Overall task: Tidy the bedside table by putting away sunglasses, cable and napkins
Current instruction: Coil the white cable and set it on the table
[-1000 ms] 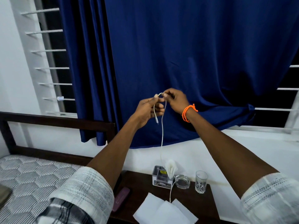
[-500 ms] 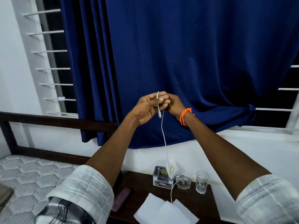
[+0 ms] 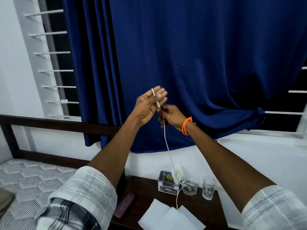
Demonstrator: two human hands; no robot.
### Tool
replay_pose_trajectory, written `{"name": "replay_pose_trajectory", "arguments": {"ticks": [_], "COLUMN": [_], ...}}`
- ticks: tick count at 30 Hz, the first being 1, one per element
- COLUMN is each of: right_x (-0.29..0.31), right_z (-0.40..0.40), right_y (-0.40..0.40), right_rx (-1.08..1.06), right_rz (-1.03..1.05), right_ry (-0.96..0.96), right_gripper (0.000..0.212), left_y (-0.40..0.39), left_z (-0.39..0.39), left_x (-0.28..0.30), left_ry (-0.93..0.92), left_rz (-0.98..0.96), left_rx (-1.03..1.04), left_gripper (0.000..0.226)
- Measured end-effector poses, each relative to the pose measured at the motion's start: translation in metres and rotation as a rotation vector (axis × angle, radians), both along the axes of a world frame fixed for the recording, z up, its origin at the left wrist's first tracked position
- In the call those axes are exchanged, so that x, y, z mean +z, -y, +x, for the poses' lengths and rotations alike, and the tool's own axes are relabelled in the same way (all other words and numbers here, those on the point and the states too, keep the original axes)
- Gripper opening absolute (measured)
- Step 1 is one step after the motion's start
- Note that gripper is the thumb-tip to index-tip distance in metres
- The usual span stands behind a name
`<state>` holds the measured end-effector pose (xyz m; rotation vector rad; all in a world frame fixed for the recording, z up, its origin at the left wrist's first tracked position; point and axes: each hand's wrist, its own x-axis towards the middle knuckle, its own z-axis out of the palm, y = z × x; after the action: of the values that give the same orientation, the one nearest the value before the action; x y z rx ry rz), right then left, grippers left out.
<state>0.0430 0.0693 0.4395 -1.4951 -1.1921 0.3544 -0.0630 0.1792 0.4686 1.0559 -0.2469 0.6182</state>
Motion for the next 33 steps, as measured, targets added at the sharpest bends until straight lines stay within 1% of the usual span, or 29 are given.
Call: {"name": "replay_pose_trajectory", "arguments": {"ticks": [2, 5, 7, 10, 12, 15, 18, 20, 22, 24, 26, 29, 31, 33], "right_x": [0.0, 0.002, 0.005, 0.012, 0.018, 0.03, 0.048, 0.061, 0.069, 0.075, 0.078, 0.08, 0.079, 0.077], "right_z": [0.002, 0.006, 0.008, 0.01, 0.011, 0.014, 0.019, 0.021, 0.021, 0.019, 0.018, 0.017, 0.018, 0.02], "right_y": [0.002, 0.007, 0.011, 0.013, 0.014, 0.017, 0.019, 0.02, 0.021, 0.021, 0.021, 0.022, 0.021, 0.02], "right_rx": [0.019, 0.016, 0.0, -0.024, -0.036, -0.088, -0.16, -0.166, -0.168, -0.164, -0.158, -0.158, -0.163, -0.167], "right_rz": [-0.017, -0.059, -0.09, -0.15, -0.187, -0.241, -0.31, -0.33, -0.31, -0.284, -0.266, -0.23, -0.184, -0.113], "right_ry": [0.007, 0.043, 0.069, 0.109, 0.167, 0.343, 0.654, 0.821, 0.894, 0.93, 0.964, 0.986, 0.961, 0.881], "right_gripper": [0.023, 0.018, 0.017, 0.014, 0.014, 0.012, 0.009, 0.012, 0.015, 0.016, 0.017, 0.019, 0.019, 0.017], "left_y": [-0.005, -0.012, -0.015, -0.015, -0.015, -0.021, -0.028, -0.032, -0.034, -0.035, -0.034, -0.027, -0.021, -0.019], "left_z": [0.001, 0.001, 0.001, 0.002, 0.002, 0.001, 0.0, 0.0, -0.001, -0.001, -0.001, -0.002, -0.003, -0.008], "left_x": [-0.001, -0.002, -0.004, -0.004, -0.004, -0.003, -0.005, -0.008, -0.01, -0.014, -0.018, -0.021, -0.019, -0.015], "left_ry": [-0.019, -0.078, -0.127, -0.206, -0.237, -0.268, -0.328, -0.365, -0.417, -0.47, -0.498, -0.524, -0.515, -0.482], "left_rz": [0.025, 0.139, 0.268, 0.513, 0.607, 0.719, 0.798, 0.852, 0.951, 1.022, 1.041, 0.973, 0.854, 0.672], "left_rx": [0.062, 0.176, 0.257, 0.368, 0.4, 0.41, 0.41, 0.411, 0.403, 0.372, 0.345, 0.265, 0.14, -0.044], "left_gripper": [0.054, 0.065, 0.066, 0.066, 0.066, 0.064, 0.057, 0.045, 0.029, 0.021, 0.022, 0.046, 0.053, 0.05]}}
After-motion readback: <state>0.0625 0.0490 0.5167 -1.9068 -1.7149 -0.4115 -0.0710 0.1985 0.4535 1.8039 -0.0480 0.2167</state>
